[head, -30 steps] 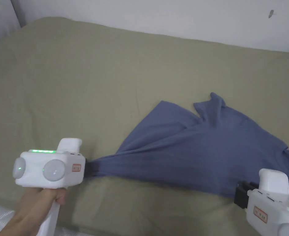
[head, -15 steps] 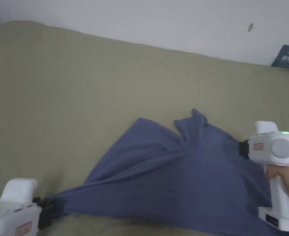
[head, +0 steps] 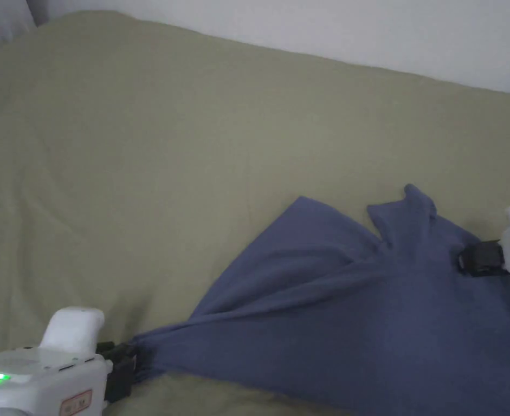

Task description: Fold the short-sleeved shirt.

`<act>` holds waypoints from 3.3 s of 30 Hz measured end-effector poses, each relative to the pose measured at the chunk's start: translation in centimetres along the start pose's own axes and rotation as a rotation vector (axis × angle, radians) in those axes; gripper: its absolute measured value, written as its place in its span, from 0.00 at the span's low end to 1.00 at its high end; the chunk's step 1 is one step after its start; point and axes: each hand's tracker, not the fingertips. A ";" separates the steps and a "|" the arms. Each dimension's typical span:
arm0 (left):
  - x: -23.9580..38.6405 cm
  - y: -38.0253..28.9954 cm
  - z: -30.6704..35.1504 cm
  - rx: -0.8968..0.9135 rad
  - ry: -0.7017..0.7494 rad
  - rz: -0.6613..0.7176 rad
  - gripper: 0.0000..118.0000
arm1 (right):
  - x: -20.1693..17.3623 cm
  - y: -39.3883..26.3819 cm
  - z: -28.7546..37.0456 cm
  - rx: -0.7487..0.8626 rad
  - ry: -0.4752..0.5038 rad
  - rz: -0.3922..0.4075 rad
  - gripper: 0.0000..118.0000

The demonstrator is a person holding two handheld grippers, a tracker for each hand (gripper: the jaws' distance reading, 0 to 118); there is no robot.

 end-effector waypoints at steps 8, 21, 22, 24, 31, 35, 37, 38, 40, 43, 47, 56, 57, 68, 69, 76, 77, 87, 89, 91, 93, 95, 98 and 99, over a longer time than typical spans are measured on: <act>0.8 0.5 1.8 0.019 0.023 -0.018 0.05 | -1.3 -2.7 9.6 0.205 -0.089 0.035 0.09; 7.7 10.0 13.3 0.308 -0.011 -0.090 0.05 | 0.8 -7.1 33.0 0.546 -0.219 -0.007 0.09; 8.4 11.1 14.3 0.326 -0.014 -0.095 0.05 | 1.1 -7.2 34.5 0.567 -0.239 -0.017 0.09; 10.0 13.6 16.4 0.367 -0.006 -0.108 0.05 | 2.0 -7.0 37.7 0.616 -0.247 -0.065 0.09; 15.2 22.6 21.5 0.497 0.072 -0.178 0.05 | 4.6 -4.8 45.2 0.741 -0.295 -0.156 0.09; 17.1 27.5 22.7 0.536 0.104 -0.178 0.05 | 5.4 -2.2 46.7 0.773 -0.294 -0.199 0.09; 18.0 29.7 23.1 0.563 0.140 -0.191 0.05 | 5.5 -0.1 47.0 0.778 -0.334 -0.168 0.09; 18.4 30.8 23.2 0.569 0.140 -0.185 0.05 | 5.6 0.9 47.1 0.783 -0.340 -0.160 0.09; 19.0 33.1 23.6 0.578 0.143 -0.178 0.05 | 6.1 3.5 46.9 0.787 -0.352 -0.164 0.09; 20.0 35.7 23.7 0.617 0.202 -0.194 0.05 | 6.8 7.1 46.8 0.807 -0.347 -0.192 0.09; 20.5 38.8 24.1 0.660 0.230 -0.186 0.05 | 6.9 11.8 46.9 0.845 -0.369 -0.184 0.09; 22.2 47.0 23.1 0.723 0.336 -0.236 0.04 | 7.5 20.5 46.5 0.897 -0.406 -0.174 0.09; 22.4 47.8 22.7 0.725 0.333 -0.231 0.04 | 7.5 21.2 46.3 0.899 -0.412 -0.176 0.09; 20.8 47.5 9.2 0.594 0.359 -0.242 0.04 | 8.2 20.9 34.6 0.808 -0.367 -0.218 0.09; 20.4 46.4 7.4 0.585 0.350 -0.252 0.04 | 8.1 20.2 32.8 0.772 -0.374 -0.194 0.09; 16.9 37.4 -1.6 0.450 0.327 -0.236 0.04 | 6.4 11.0 22.9 0.624 -0.299 -0.174 0.09; 16.4 35.7 -2.3 0.451 0.310 -0.232 0.04 | 6.0 9.4 21.8 0.599 -0.297 -0.184 0.09; 12.5 22.0 -1.0 0.362 0.257 -0.306 0.04 | 4.3 -7.0 19.5 0.469 -0.213 -0.247 0.09; 12.0 19.1 0.3 0.358 0.247 -0.308 0.04 | 4.1 -10.4 19.9 0.437 -0.185 -0.256 0.09; 11.5 16.2 1.6 0.327 0.221 -0.307 0.04 | 3.2 -13.9 20.8 0.417 -0.200 -0.231 0.09; 11.0 13.2 3.0 0.318 0.212 -0.311 0.04 | 2.8 -17.0 21.8 0.402 -0.191 -0.229 0.09; 10.3 10.1 4.4 0.306 0.205 -0.309 0.04 | 2.2 -20.5 23.0 0.406 -0.194 -0.256 0.09; 9.0 6.0 5.9 0.264 0.186 -0.273 0.04 | 1.8 -24.9 24.3 0.384 -0.163 -0.296 0.09; 8.7 4.9 6.4 0.261 0.182 -0.275 0.04 | 1.6 -26.1 24.6 0.378 -0.160 -0.290 0.09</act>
